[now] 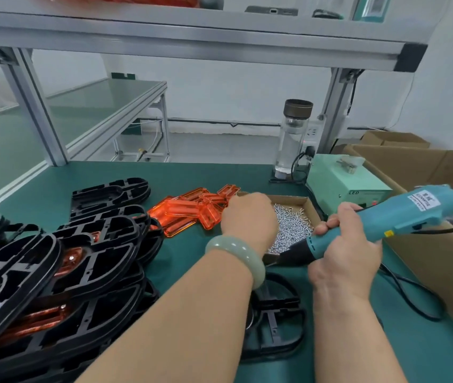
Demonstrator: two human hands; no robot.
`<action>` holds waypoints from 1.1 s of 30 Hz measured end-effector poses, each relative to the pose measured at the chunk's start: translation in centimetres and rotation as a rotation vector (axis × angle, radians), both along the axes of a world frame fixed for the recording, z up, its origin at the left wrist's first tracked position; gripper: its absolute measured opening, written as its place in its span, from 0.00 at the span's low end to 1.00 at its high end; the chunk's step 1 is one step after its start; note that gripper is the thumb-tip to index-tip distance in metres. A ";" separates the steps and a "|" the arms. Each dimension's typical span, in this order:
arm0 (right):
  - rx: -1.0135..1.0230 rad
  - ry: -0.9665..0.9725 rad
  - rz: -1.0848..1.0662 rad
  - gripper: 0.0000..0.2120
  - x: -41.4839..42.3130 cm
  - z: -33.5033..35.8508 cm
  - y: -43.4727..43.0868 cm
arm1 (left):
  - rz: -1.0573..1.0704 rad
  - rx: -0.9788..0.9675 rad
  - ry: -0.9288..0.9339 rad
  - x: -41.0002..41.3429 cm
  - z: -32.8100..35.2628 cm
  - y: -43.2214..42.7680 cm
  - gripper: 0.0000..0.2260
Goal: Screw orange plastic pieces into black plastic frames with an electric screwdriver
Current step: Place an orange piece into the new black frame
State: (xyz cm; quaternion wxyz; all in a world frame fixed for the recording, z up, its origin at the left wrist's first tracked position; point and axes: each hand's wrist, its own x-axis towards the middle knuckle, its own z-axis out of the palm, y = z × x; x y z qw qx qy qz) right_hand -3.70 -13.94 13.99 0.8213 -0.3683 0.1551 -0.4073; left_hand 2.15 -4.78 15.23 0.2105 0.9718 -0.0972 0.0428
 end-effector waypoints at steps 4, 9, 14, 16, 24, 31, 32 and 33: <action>0.001 -0.001 0.011 0.08 0.1 -0.1 0.1 | 0.306 -0.181 0.063 2.5 -0.4 0.7 0.17; -0.023 -0.009 0.048 0.09 0.1 -0.1 0.5 | 0.311 0.034 0.133 3.5 -2.5 3.3 0.15; -0.016 -0.021 0.061 0.08 0.0 -0.1 0.7 | 0.445 -0.199 0.078 2.3 -2.8 5.0 0.14; -0.024 -0.017 0.065 0.07 0.0 -0.2 0.8 | 0.465 -0.288 0.073 1.5 -2.5 5.2 0.16; -0.026 -0.013 0.084 0.07 -0.1 -0.3 1.0 | 0.356 -0.779 -0.051 -3.1 -1.1 5.0 0.24; -0.003 -0.003 0.116 0.08 0.1 -0.4 1.3 | 0.044 -0.773 -0.242 -9.4 -0.4 5.4 0.26; -0.002 -0.002 0.123 0.08 0.1 -0.4 1.3 | 0.010 -0.743 -0.282 -10.1 -0.1 5.4 0.26; -0.001 -0.002 0.130 0.08 0.1 -0.5 1.3 | -0.017 -0.720 -0.306 -10.7 0.1 5.4 0.27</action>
